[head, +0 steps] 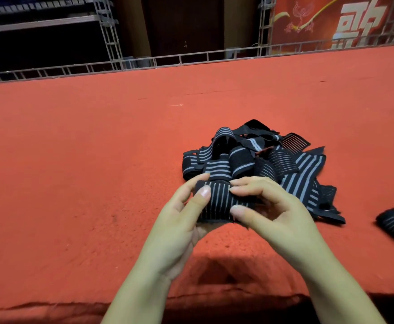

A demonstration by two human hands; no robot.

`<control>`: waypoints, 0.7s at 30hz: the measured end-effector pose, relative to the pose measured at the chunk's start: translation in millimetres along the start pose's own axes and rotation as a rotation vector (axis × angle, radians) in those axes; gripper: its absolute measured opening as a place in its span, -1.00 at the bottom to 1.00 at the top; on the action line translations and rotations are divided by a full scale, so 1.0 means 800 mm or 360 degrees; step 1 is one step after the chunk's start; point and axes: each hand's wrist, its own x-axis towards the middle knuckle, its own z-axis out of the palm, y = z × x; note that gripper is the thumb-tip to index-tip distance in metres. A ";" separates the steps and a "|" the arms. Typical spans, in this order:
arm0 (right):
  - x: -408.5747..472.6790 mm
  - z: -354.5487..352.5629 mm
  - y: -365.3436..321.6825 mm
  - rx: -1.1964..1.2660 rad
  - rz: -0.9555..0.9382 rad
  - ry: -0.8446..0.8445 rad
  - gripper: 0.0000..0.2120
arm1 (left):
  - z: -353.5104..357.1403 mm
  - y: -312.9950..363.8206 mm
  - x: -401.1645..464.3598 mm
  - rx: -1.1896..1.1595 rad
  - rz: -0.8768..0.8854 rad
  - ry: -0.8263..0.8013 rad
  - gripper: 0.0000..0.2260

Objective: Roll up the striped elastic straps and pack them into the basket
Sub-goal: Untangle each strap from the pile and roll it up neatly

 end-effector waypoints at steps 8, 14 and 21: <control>-0.003 -0.013 0.010 0.0140 0.0401 -0.0071 -0.78 | 0.000 -0.008 0.010 -0.0029 -0.0041 0.0059 -0.55; -0.024 -0.039 0.022 -0.0036 0.0517 -0.0084 -0.64 | 0.023 -0.025 0.019 0.0016 -0.0097 0.0003 -0.48; -0.075 -0.106 0.052 -0.0224 0.0576 0.0448 -0.63 | 0.085 -0.081 0.034 0.0073 -0.0355 -0.0131 -0.65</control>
